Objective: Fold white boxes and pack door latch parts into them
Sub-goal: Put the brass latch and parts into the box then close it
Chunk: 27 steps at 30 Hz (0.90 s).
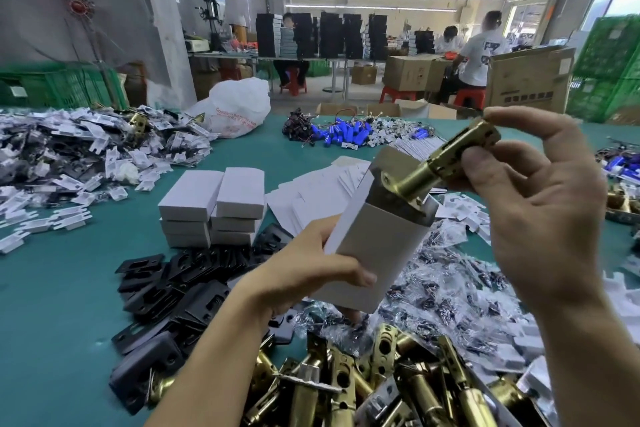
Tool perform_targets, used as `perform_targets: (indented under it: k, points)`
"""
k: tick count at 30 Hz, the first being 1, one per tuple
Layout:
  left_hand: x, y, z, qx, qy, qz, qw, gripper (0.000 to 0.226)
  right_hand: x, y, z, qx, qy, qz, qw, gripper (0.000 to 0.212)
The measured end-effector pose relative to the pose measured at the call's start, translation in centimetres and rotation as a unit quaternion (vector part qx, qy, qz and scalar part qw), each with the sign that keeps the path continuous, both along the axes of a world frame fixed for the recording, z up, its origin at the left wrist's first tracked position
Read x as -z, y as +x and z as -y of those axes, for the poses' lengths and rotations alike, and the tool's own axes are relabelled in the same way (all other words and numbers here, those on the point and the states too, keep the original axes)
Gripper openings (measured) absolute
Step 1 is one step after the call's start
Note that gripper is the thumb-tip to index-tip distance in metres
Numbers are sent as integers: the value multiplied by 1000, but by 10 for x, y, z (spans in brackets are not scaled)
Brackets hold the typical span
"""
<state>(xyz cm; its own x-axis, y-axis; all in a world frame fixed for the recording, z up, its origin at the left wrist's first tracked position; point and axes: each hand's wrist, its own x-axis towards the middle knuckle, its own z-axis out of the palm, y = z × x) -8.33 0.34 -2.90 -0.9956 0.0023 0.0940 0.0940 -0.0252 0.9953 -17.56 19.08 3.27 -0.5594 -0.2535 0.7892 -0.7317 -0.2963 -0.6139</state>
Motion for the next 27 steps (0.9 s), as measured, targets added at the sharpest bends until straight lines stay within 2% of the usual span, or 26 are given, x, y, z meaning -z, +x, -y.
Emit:
perform_targets:
  k: [3,7,11,13,15,18,21,24,27]
  points:
    - [0,0,-2,-17,-1,-8,1000,42,4,4,6,-3,54,-22,998,37]
    - [-1,-1,-5,-34,-24,-22,999,42,7,16,15,5,92,-29,995,28]
    - [-2,-3,-5,-59,-8,-52,997,38,14,23,24,16,145,-17,989,16]
    - [-1,-3,-4,-70,-7,-66,995,37,15,22,26,63,190,-25,980,10]
    - [-1,-3,-4,-70,-6,-70,995,36,15,21,26,124,235,-56,963,22]
    - [-1,-3,-5,-85,3,-74,994,33,15,21,25,171,262,-88,946,21]
    - [-1,-3,-3,-107,26,-93,989,31,15,22,25,207,293,-118,926,28]
    - [0,-4,-4,-127,32,-102,986,30,17,23,24,185,318,-116,923,40]
    - [0,-4,-2,-165,51,-99,980,39,21,25,22,116,280,-68,951,48]
